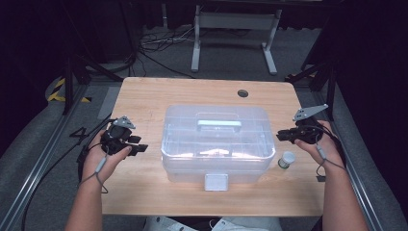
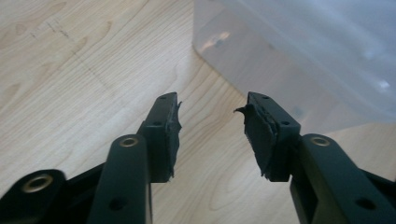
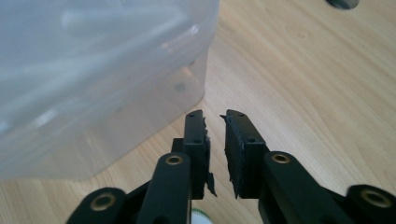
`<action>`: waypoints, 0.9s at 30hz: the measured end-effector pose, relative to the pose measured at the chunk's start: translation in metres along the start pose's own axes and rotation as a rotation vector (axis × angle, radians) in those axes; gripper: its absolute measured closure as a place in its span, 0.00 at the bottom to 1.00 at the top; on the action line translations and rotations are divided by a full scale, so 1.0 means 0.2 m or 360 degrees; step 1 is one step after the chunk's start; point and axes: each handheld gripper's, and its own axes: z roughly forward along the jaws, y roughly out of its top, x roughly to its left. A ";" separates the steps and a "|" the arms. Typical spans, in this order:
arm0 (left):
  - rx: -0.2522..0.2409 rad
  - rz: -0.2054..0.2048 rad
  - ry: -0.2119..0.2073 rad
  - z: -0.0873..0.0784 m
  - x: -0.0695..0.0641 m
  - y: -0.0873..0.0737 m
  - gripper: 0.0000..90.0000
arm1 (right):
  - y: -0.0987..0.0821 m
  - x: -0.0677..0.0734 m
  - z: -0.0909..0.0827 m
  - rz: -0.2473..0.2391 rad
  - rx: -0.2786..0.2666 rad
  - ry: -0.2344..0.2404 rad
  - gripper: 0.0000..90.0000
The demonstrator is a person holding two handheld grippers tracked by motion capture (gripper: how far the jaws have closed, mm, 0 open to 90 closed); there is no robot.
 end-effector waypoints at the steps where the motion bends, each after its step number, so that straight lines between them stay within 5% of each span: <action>1: -0.0022 -0.0004 -0.0023 -0.01 0.00 0.00 0.63 | 0.01 0.00 -0.01 0.0033 -0.0045 -0.0009 0.93; 6: -0.0097 -0.0097 -0.0008 -0.02 0.00 0.01 0.65 | 0.00 -0.02 -0.03 0.0095 -0.0137 0.0023 0.96; 8: -0.0129 -0.0150 0.0081 -0.02 0.00 0.02 0.67 | 0.00 -0.03 -0.04 0.0122 -0.0148 0.0022 0.97; 10: -0.0164 -0.0169 0.0051 -0.02 0.00 0.02 0.70 | -0.01 -0.03 -0.04 0.0140 -0.0168 0.0033 0.96; 15: -0.0141 -0.0119 0.0097 -0.02 -0.01 0.03 0.69 | -0.02 -0.04 -0.04 0.0173 -0.0171 0.0018 0.93; 20: -0.0018 -0.0039 0.0170 -0.03 -0.06 0.06 0.73 | -0.01 -0.04 -0.04 0.0156 -0.0144 0.0005 0.96; 22: -0.0021 -0.0080 0.0135 -0.04 -0.06 0.07 0.73 | -0.01 -0.03 -0.04 0.0146 -0.0146 0.0011 0.99; 27: -0.0085 -0.0056 0.0109 -0.09 -0.09 0.11 0.72 | -0.01 -0.03 -0.06 0.0151 -0.0173 0.0028 0.98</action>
